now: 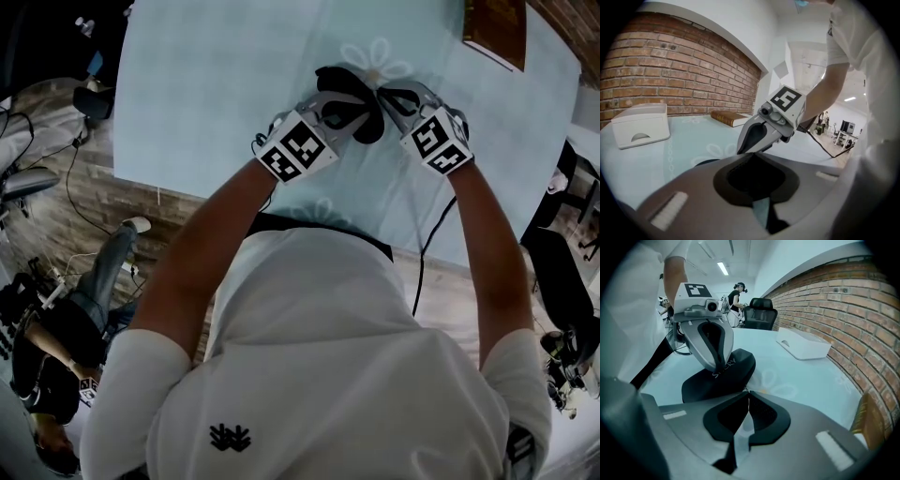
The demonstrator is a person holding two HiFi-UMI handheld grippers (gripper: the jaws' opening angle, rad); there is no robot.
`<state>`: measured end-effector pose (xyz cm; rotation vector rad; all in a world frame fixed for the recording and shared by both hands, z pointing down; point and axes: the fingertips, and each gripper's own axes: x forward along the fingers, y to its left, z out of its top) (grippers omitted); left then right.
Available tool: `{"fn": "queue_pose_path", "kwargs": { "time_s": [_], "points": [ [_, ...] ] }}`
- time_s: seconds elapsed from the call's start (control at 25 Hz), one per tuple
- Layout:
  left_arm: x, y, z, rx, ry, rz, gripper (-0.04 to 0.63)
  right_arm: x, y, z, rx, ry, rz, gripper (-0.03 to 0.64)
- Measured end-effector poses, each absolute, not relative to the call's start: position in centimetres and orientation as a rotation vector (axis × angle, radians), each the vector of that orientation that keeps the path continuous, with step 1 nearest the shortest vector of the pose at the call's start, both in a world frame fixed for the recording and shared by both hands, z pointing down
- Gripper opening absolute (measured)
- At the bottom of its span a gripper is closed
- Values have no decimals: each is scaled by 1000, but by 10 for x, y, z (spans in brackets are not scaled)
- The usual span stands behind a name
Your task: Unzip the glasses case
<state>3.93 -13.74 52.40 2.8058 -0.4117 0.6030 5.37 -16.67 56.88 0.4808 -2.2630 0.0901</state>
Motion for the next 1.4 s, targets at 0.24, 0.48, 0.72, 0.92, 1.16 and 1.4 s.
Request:
{"fn": "queue_pose_path", "kwargs": {
  "time_s": [0.24, 0.48, 0.72, 0.92, 1.16, 1.4],
  "points": [
    [40, -137, 523, 2811, -406, 590, 55, 50, -173, 569, 425, -2263, 60, 5],
    [40, -136, 523, 2818, -404, 579, 55, 43, -181, 567, 373, -2265, 24, 5],
    [39, -135, 522, 2821, -403, 565, 55, 36, -188, 567, 341, -2263, 6, 5],
    [39, -134, 521, 2824, -404, 551, 55, 30, -192, 567, 300, -2266, -18, 5],
    [38, -135, 522, 2827, -402, 544, 55, 22, -200, 566, 248, -2263, -49, 5],
    [35, -133, 523, 2812, -392, 545, 55, 11, -207, 565, 184, -2261, -74, 5]
  ]
}}
